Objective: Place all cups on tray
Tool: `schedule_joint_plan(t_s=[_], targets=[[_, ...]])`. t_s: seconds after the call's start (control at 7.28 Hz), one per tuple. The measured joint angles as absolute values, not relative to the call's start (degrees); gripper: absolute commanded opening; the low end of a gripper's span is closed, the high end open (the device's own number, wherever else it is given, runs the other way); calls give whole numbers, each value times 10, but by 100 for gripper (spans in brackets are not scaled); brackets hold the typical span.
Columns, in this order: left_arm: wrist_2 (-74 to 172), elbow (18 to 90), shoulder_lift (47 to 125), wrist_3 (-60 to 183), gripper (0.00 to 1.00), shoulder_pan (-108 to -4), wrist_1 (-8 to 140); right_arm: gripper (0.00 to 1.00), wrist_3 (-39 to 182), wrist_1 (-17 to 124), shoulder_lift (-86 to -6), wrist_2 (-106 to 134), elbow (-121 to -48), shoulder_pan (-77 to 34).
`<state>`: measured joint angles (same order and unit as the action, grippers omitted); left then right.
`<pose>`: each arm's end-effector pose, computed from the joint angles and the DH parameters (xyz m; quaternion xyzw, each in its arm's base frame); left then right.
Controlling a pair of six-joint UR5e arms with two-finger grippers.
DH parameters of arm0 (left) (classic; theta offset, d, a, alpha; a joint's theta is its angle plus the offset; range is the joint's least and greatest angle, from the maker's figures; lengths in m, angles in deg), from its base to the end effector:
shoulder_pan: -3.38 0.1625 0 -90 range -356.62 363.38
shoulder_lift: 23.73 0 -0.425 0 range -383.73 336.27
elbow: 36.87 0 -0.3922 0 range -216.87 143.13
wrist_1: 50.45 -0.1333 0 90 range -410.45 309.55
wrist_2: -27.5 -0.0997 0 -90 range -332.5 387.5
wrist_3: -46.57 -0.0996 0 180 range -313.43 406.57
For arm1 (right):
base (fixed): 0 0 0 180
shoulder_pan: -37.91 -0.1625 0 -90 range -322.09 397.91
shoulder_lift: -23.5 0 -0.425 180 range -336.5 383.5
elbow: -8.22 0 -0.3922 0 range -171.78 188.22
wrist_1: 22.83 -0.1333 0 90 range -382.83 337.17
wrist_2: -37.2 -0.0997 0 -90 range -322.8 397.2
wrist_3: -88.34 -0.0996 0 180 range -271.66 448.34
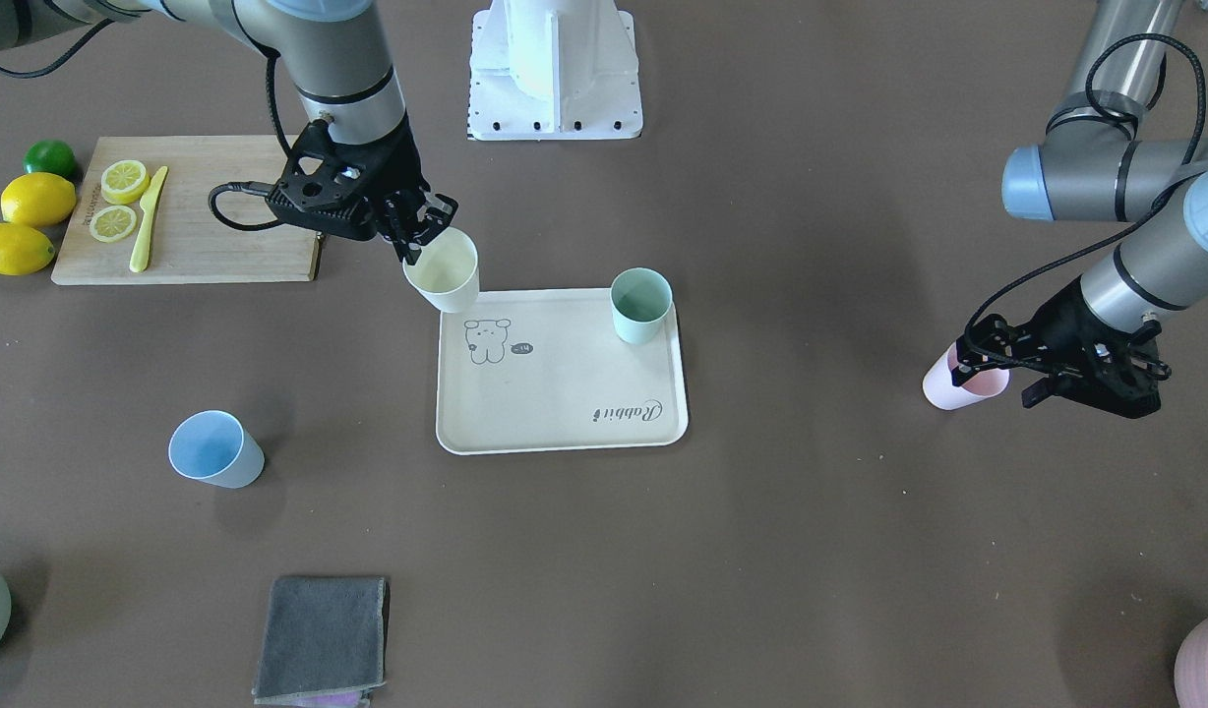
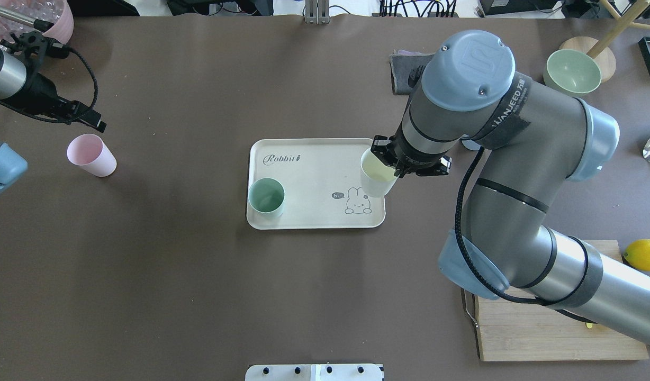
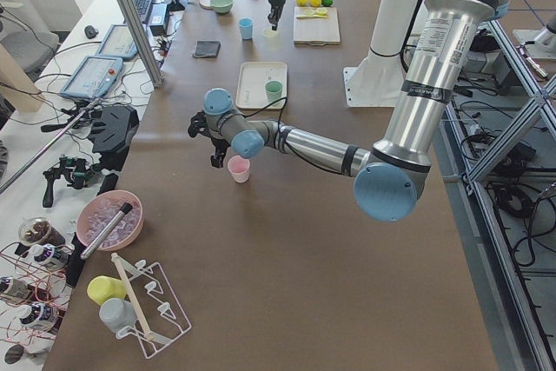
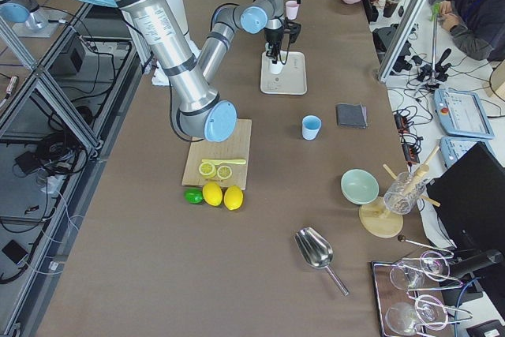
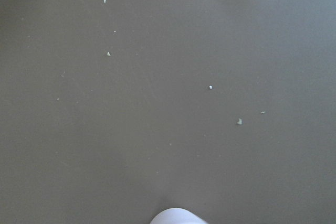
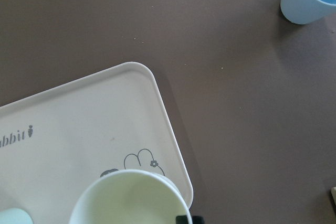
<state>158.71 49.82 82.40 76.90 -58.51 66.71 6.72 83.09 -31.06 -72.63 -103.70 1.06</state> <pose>0.2348 -0.5832 0.4771 0.1178 0.4448 0.1032 0.8818 -0.4162 -0.4363 0.1827 -0.0146 -0.3836 0.1675 0.9080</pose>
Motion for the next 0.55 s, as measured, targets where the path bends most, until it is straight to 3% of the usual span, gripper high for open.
schedule_joint_plan(t_s=[0.55], targets=[[1577, 498, 786, 735, 84, -587, 670, 0, 65, 829, -302, -715, -1030, 30]])
